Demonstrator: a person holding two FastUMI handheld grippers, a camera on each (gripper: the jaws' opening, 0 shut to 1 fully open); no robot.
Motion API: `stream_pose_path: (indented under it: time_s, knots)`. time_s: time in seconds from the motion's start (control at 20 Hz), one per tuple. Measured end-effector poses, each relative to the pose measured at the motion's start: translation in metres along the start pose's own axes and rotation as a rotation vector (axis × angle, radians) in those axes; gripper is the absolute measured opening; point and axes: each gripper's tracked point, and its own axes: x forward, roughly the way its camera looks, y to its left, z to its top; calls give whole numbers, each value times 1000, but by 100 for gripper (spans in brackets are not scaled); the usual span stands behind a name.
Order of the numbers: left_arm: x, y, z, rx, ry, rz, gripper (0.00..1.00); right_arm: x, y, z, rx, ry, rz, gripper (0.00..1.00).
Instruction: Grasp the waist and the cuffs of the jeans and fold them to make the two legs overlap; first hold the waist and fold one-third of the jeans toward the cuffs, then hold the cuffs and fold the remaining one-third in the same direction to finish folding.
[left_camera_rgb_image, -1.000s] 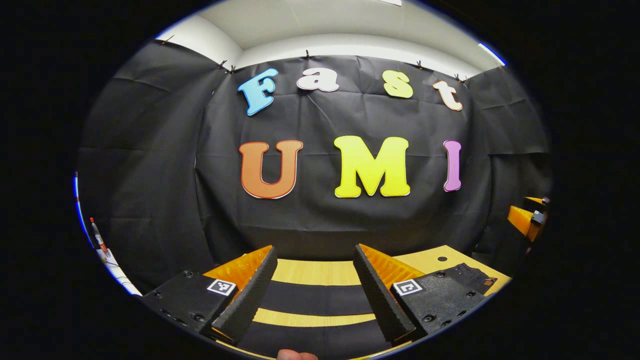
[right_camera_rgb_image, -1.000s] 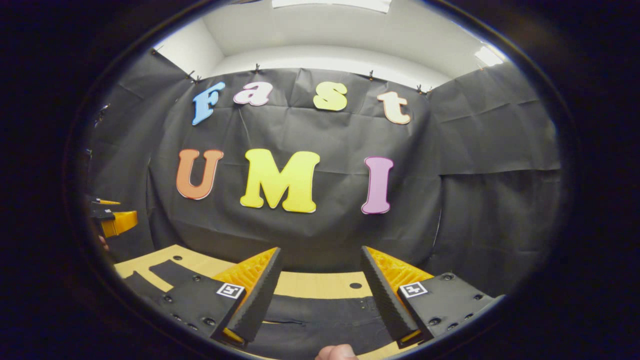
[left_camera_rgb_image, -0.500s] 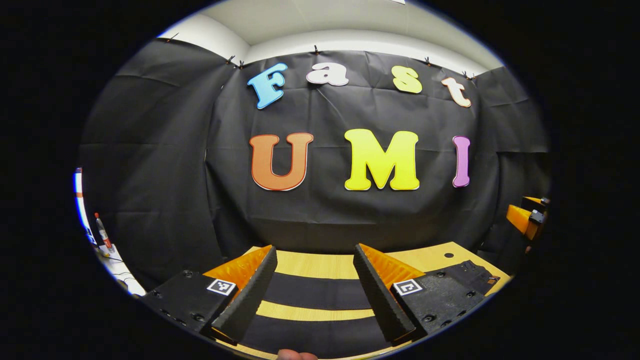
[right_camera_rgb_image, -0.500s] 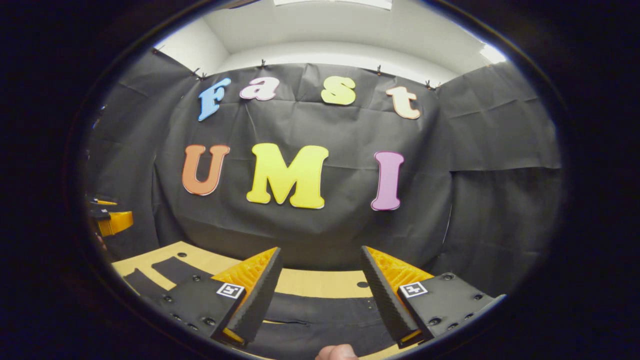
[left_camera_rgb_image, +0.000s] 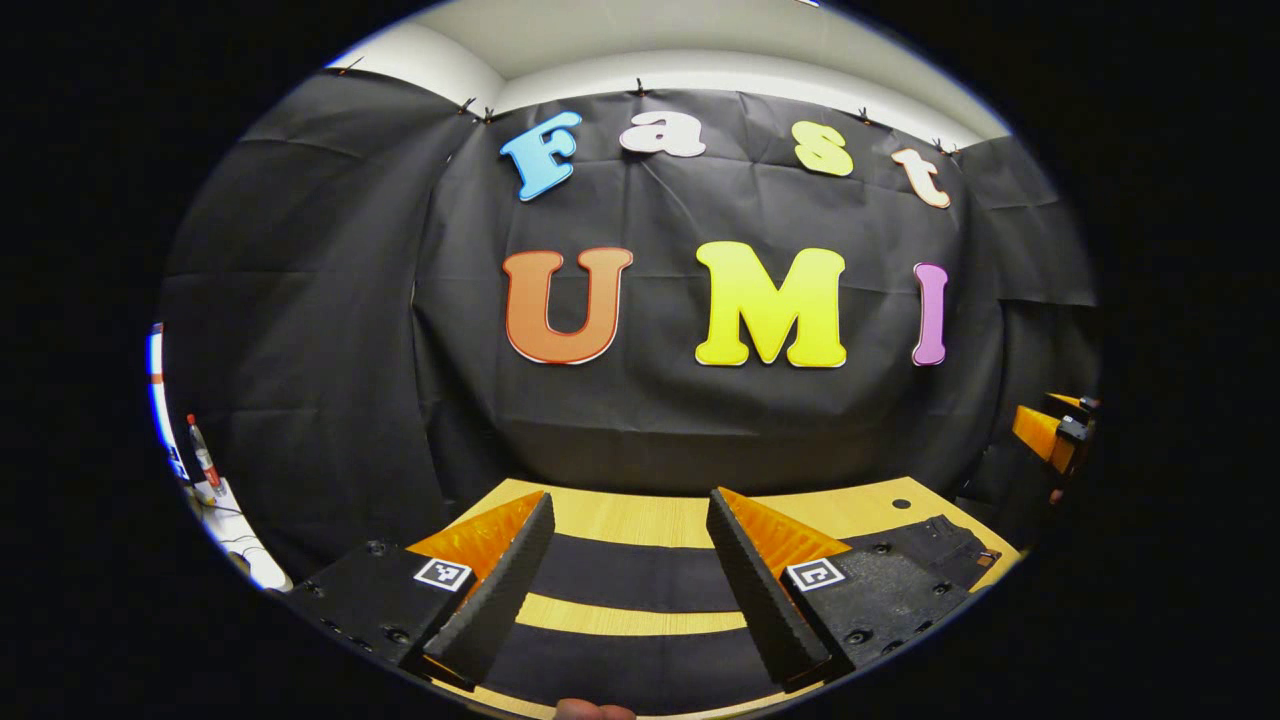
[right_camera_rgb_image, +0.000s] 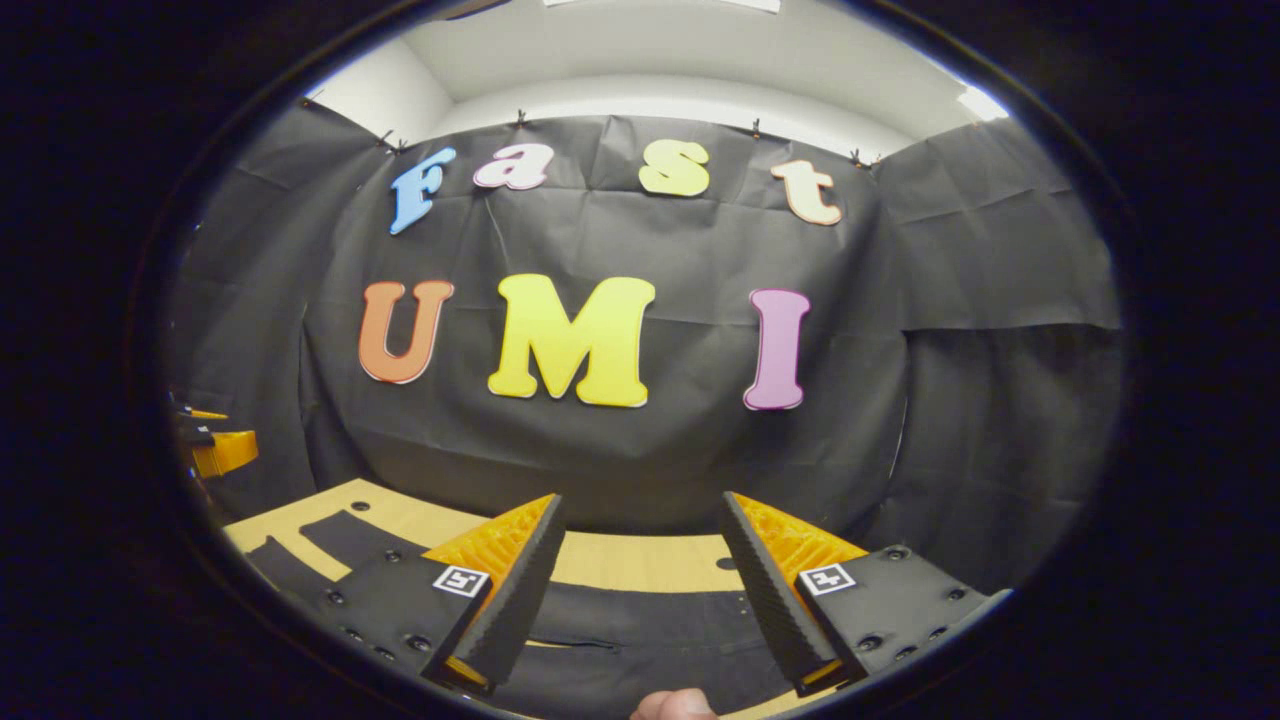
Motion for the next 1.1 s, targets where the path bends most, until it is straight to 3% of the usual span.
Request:
stream_pose_path:
  time_s: [0.35, 0.55, 0.75, 0.85, 1.1]
  knots:
    - [-3, 41, -72, -174, 213, 55, 99, -4, -71, -72, 125, 216, -103, 94]
    - [-21, 82, -126, -259, 359, 146, 99, -11, -126, -123, 205, 343, -190, 96]
    - [-41, 120, -180, -377, 488, 232, 98, -15, -158, -180, 298, 490, -201, 99]
    - [-49, 133, -204, -489, 553, 274, 99, -23, -165, -211, 353, 566, -201, 99]
    - [-75, 144, -242, -877, 633, 393, 99, -29, -180, -266, 423, 701, -221, 99]
